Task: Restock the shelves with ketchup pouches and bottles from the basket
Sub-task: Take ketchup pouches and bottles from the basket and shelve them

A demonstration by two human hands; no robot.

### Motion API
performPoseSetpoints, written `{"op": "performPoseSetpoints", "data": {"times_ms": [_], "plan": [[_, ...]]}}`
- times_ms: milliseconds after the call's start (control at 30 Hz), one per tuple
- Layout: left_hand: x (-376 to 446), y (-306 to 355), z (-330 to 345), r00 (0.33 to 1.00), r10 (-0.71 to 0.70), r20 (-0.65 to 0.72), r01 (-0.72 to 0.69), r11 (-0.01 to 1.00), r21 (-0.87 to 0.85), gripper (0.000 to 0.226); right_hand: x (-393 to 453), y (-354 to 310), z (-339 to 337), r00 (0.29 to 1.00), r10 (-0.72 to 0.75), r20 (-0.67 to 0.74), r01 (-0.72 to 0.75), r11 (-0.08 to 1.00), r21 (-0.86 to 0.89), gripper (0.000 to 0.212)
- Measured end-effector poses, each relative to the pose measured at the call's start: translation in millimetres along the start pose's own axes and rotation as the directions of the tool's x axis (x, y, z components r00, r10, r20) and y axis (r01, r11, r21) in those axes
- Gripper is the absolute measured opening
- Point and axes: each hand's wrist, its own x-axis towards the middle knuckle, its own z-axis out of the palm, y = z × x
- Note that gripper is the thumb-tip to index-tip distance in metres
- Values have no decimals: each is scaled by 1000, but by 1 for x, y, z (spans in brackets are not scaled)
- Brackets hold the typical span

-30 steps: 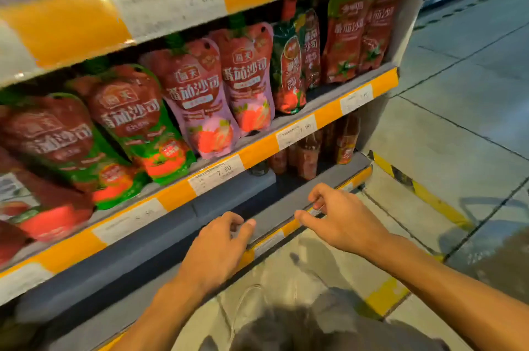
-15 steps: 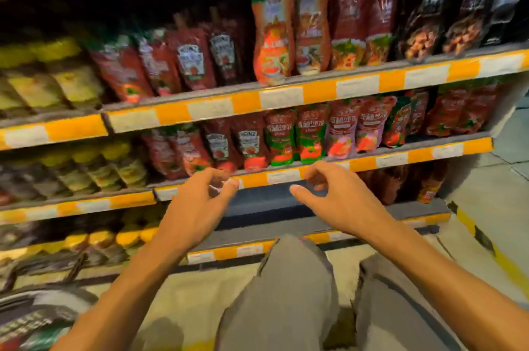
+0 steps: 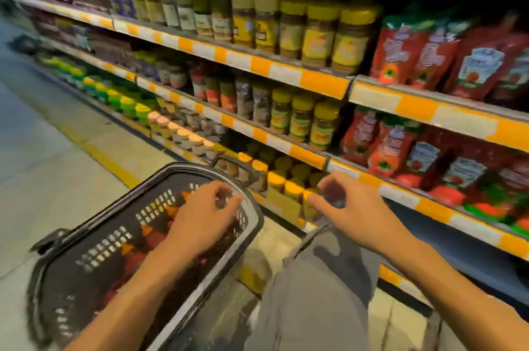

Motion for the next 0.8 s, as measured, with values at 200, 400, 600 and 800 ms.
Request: {"op": "performPoseSetpoints", "data": {"times_ms": [200, 400, 600, 800], "plan": [[-37, -106, -25, 948, -299, -112, 298, 954, -32, 23, 45, -50, 95, 968, -122, 220, 129, 992, -15, 28], [-65, -172, -25, 837, -536, -111, 536, 844, -37, 35, 68, -77, 175, 891, -206, 404, 237, 971, -29, 31], [-65, -222, 3, 719, -688, -99, 680, 726, -106, 42, 86, -92, 244, 804, -187, 565, 274, 959, -71, 34], [-54, -258, 36, 562, -825, 52, 769, 498, -400, 64, 102, -95, 324, 700, -95, 708, 237, 966, -104, 58]]}}
